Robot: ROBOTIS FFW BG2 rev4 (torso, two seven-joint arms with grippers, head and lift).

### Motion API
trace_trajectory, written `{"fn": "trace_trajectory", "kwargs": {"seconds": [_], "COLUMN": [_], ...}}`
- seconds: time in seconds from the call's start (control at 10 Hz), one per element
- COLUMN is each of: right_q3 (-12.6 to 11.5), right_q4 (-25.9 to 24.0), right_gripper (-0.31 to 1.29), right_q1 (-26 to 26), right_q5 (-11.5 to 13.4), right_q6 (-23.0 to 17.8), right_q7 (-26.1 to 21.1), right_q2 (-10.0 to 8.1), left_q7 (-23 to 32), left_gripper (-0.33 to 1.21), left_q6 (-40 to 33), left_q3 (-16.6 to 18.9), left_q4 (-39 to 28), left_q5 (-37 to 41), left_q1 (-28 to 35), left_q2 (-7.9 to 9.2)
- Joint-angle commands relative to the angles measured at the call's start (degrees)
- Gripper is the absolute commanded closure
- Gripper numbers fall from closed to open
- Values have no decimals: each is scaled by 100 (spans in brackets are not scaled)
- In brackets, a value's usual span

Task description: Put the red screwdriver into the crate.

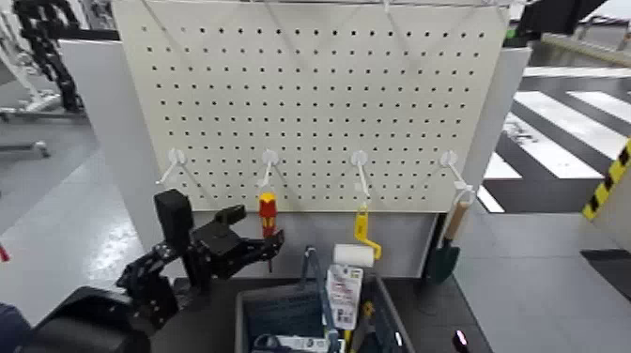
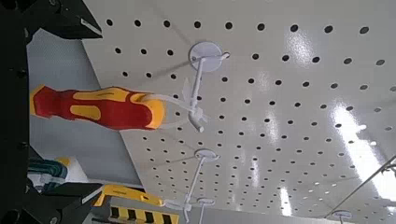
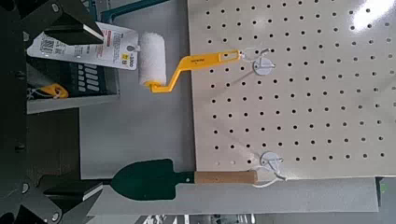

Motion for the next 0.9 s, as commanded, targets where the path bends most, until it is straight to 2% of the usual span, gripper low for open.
{"fn": "trace_trajectory", "kwargs": {"seconds": [0.1,0.2,0.3,0.4,0.7,0.9], "right_q3": [0,9,0,0,0,9], "right_q4": [17,17,26,26,44,44], "right_gripper": [19,19,19,19,19,19], "right_q1": [-13,-22,-22,-13,-22,-22], "right_q5": [-23,-32,-41,-41,-76,-94], "right_q6": [-9,-27,-36,-45,-45,-45], "right_q7": [0,0,0,0,0,0], "right_q2": [-10,-19,-19,-19,-27,-36], "left_q7": [-50,-50,-50,-50,-59,-85], "left_gripper": [19,37,70,85,112,113], "left_q6": [-19,-28,-1,34,139,166], "left_q3": [-109,-118,-118,-109,-100,-74], "left_q4": [96,96,96,88,44,26], "left_q5": [56,83,92,109,92,92], "left_q1": [-177,-185,-185,-168,-150,-142], "left_q2": [33,42,42,50,42,42]}}
